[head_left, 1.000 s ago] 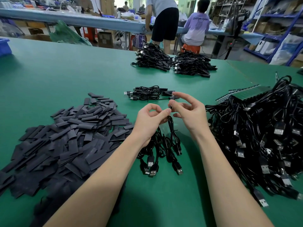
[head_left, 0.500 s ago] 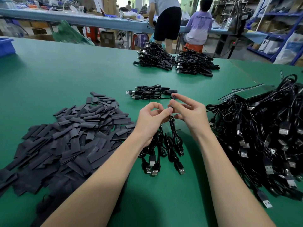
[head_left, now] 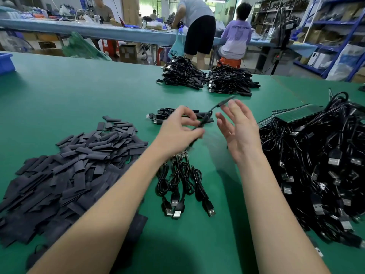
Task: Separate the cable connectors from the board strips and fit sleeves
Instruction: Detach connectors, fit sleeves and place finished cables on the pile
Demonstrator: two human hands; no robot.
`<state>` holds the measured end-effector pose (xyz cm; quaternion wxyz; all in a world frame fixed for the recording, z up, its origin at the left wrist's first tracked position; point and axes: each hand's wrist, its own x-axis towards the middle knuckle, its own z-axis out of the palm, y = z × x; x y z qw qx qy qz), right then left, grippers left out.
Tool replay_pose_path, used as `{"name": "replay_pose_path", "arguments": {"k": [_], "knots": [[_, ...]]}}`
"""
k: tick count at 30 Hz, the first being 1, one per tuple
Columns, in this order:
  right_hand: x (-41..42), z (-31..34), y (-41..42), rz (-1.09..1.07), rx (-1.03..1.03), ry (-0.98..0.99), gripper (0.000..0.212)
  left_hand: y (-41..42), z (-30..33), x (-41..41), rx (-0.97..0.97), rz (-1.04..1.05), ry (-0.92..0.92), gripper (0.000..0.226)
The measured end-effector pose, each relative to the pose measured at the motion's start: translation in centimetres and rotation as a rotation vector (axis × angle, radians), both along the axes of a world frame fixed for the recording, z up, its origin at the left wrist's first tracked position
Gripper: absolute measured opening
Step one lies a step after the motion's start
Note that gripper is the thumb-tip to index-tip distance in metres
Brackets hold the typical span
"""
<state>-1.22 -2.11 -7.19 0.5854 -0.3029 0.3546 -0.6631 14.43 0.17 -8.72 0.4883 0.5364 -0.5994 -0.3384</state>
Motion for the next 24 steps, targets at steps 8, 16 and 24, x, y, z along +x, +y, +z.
{"name": "replay_pose_path", "arguments": {"k": [8, 16, 24], "knots": [[0.5, -3.4, -0.1, 0.066, 0.096, 0.740, 0.007, -9.6, 3.2, 4.5, -0.041, 0.213, -0.620, 0.013], [1.6, -4.5, -0.2, 0.089, -0.020, 1.058, 0.008, -12.5, 0.2, 5.7, 0.164, 0.276, -0.735, 0.020], [2.8, -4.6, 0.2, 0.145, -0.170, 1.530, 0.015, -3.5, 0.3, 4.0, -0.035, 0.227, -0.563, 0.016]]}}
